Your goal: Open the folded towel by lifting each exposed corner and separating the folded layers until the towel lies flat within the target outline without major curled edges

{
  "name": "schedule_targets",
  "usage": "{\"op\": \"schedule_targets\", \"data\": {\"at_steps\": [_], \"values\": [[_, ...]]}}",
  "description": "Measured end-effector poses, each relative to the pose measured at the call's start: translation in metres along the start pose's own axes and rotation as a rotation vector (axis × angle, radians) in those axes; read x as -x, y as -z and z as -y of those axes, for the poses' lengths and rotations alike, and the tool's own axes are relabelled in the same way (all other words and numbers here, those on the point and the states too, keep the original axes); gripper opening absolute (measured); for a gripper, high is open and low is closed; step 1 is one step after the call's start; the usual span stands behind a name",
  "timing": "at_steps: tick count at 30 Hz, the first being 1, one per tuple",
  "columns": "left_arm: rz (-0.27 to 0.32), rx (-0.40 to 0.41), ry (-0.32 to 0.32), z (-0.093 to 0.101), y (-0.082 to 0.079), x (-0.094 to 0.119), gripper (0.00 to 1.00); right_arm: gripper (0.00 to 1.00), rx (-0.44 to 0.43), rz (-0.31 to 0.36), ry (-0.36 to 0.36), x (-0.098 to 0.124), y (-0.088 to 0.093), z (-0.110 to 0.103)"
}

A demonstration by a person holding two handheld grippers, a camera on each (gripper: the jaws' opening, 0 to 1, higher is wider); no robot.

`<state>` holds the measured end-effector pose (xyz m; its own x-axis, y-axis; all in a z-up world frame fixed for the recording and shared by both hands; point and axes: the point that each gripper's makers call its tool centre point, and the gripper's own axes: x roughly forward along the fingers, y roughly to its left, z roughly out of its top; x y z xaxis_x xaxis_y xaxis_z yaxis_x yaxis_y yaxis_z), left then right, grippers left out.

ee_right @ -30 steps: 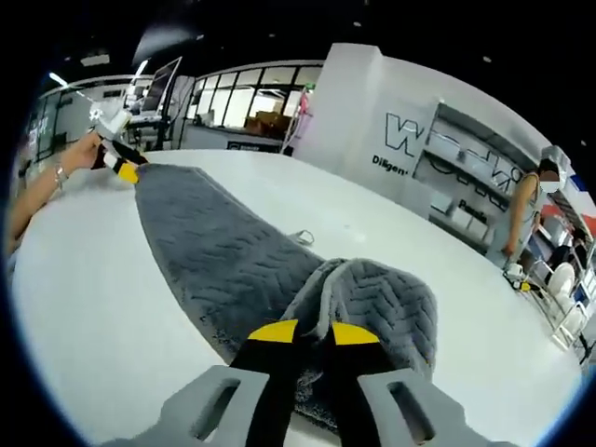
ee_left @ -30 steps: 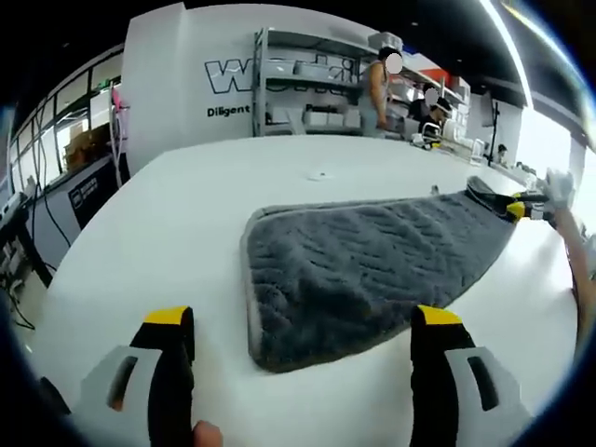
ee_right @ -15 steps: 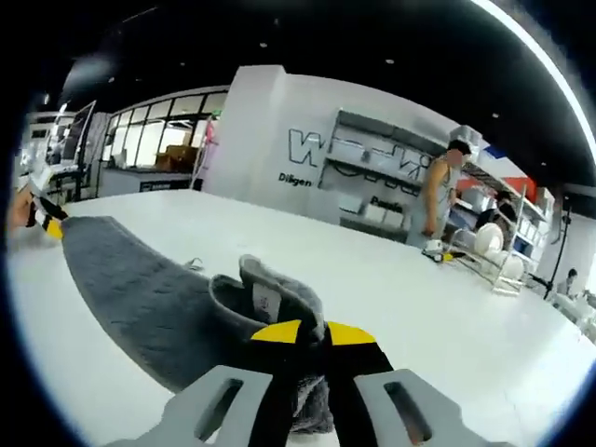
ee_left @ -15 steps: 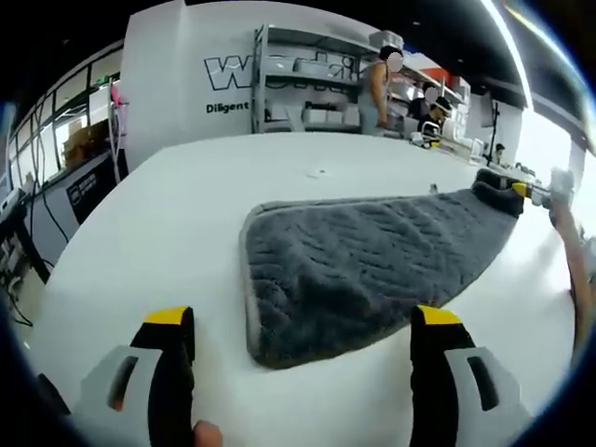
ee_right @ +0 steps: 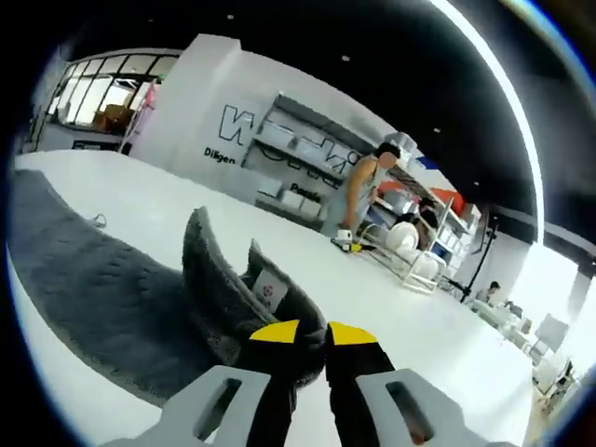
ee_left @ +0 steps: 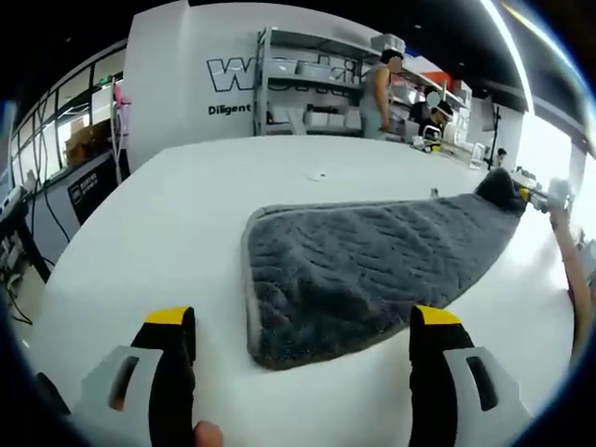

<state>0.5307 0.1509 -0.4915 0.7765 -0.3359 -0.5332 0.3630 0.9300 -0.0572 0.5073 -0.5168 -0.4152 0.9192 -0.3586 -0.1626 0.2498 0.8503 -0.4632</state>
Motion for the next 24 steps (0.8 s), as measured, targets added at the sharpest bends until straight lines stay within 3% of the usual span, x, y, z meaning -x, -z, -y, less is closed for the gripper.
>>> {"op": "schedule_targets", "data": {"at_steps": [7,11,14,16,18,24], "values": [[0.001,0.001,0.002,0.001,0.0,0.0,0.94,0.17,0.035,-0.087,0.05,-0.007,0.022,0.009],[0.002,0.001,0.007,0.003,0.0,0.001,0.93,0.43,0.014,-0.127,0.115,-0.001,0.032,0.027],[0.003,0.002,0.007,0.003,0.0,0.001,0.93,0.56,-0.034,-0.116,0.12,0.0,0.031,0.032],[0.003,0.002,0.007,0.003,0.0,0.0,0.93,0.74,-0.053,-0.096,0.124,0.002,0.027,0.033],[0.003,0.003,0.009,0.004,0.0,0.001,0.93,0.87,-0.058,-0.096,0.109,0.001,0.026,0.029],[0.0,0.002,0.007,0.003,0.001,0.001,0.93,0.99,-0.083,-0.088,0.048,0.002,0.022,0.014]]}}
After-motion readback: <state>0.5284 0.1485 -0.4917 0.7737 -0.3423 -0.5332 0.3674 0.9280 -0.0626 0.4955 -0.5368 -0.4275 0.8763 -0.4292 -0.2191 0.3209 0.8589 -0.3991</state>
